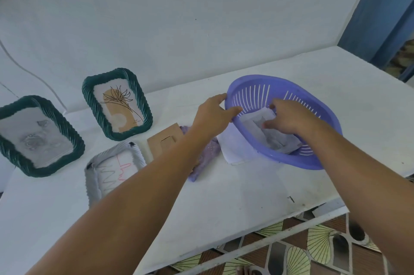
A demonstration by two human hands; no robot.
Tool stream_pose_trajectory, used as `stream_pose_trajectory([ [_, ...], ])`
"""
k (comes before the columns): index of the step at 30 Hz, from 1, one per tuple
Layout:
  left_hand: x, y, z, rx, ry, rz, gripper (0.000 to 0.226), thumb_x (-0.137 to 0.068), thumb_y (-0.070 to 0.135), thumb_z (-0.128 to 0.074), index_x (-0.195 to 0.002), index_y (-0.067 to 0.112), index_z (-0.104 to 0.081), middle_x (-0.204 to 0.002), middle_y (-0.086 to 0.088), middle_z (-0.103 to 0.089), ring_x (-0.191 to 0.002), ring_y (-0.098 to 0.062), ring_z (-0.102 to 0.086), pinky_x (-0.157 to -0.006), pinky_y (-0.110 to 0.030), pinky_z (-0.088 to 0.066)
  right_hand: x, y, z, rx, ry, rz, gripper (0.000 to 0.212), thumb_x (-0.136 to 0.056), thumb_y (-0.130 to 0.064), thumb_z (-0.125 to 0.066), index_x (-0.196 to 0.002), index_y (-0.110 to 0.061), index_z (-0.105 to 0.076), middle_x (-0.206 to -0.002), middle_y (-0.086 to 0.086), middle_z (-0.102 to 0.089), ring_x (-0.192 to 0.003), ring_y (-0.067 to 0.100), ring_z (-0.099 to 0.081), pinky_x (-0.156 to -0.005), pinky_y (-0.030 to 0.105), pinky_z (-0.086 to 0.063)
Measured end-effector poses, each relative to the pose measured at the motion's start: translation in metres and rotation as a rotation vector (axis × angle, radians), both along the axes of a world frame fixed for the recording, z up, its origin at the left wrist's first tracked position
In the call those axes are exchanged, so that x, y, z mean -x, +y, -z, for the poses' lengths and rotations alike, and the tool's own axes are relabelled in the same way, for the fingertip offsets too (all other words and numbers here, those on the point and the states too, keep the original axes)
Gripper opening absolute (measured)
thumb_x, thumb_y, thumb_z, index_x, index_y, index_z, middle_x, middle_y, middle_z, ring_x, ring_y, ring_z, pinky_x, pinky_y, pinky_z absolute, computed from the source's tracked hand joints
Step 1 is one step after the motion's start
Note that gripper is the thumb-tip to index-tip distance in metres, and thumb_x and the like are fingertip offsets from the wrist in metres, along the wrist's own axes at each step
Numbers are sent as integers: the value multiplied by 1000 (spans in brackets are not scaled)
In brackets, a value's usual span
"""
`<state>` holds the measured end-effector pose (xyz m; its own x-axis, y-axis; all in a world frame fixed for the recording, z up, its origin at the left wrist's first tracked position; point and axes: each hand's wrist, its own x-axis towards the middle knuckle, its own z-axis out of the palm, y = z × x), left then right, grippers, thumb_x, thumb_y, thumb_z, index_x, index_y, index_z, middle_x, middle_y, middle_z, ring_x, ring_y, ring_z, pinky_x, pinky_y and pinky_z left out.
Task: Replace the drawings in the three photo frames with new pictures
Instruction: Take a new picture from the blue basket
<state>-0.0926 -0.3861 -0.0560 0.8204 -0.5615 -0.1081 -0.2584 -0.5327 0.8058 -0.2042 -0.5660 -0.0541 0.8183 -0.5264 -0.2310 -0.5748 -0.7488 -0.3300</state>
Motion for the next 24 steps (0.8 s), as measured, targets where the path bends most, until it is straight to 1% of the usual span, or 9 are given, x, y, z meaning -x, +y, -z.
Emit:
stream_pose_trajectory([
  [2,-1,0,-1,5,6,-9,68,-92,48,-70,-151,24,-47,-87,6,-76,-91,-13,-64,-86,-28,-47,0,-2,5,-10,12,18,66,-85,-42,-79,-136,-15,-48,-120,10,-64,-108,33,-61,-85,40,-50],
  [3,-2,0,-2,3,9,-10,68,-91,48,-71,-151,24,-47,-84,6,-76,-91,-13,-64,-86,-28,-47,-1,-3,8,-13,16,26,65,-84,-40,-81,-134,-14,-48,-120,11,-64,-108,33,-61,-82,39,-49],
  [8,-2,0,-3,9,20,-8,69,-90,49,-72,-150,23,-48,-80,7,-75,-74,-5,-62,-77,-25,-46,-2,-7,12,-72,-25,86,66,-80,-30,-87,-131,-12,-48,-121,11,-63,-108,34,-61,-86,41,-50],
  [10,-3,0,-2,7,16,-8,69,-90,49,-72,-150,23,-48,-79,7,-75,-72,-2,-60,-79,-27,-46,-3,-10,14,-82,-62,109,65,-79,-25,-87,-130,-11,-49,-121,12,-62,-107,33,-60,-83,39,-48],
  [13,-3,0,-2,2,24,-12,70,-90,49,-72,-150,23,-48,-82,5,-76,-74,-5,-60,-86,-30,-49,-3,-15,18,-41,-107,134,48,-85,-18,-81,-123,-12,-52,-115,11,-63,-95,29,-55,-75,36,-43],
  [16,-2,1,-4,6,26,-10,70,-89,49,-73,-150,22,-48,-79,7,-75,-71,-1,-59,-81,-28,-47,-5,-18,21,32,-139,128,19,-90,-16,-73,-103,-14,-59,-103,9,-66,-89,28,-58,-70,34,-43],
  [18,-2,1,-5,8,28,-10,70,-89,48,-73,-150,22,-48,-76,7,-74,-69,0,-58,-78,-26,-45,-6,-17,21,70,-151,114,8,-94,-18,-67,-99,-16,-62,-101,7,-67,-87,27,-58,-69,33,-43],
  [20,-2,2,-6,7,32,-10,70,-90,47,-73,-150,22,-48,-77,7,-74,-70,0,-59,-78,-26,-45,-6,-16,20,96,-178,107,2,-97,-20,-63,-98,-18,-63,-98,6,-67,-85,27,-58,-67,32,-42],
  [24,-1,2,-7,9,23,-11,70,-89,47,-73,-149,21,-48,-80,6,-76,-75,-2,-60,-82,-27,-47,-6,-14,14,152,-259,108,7,-101,-26,-56,-98,-21,-60,-95,4,-65,-85,28,-59,-64,34,-45],
])
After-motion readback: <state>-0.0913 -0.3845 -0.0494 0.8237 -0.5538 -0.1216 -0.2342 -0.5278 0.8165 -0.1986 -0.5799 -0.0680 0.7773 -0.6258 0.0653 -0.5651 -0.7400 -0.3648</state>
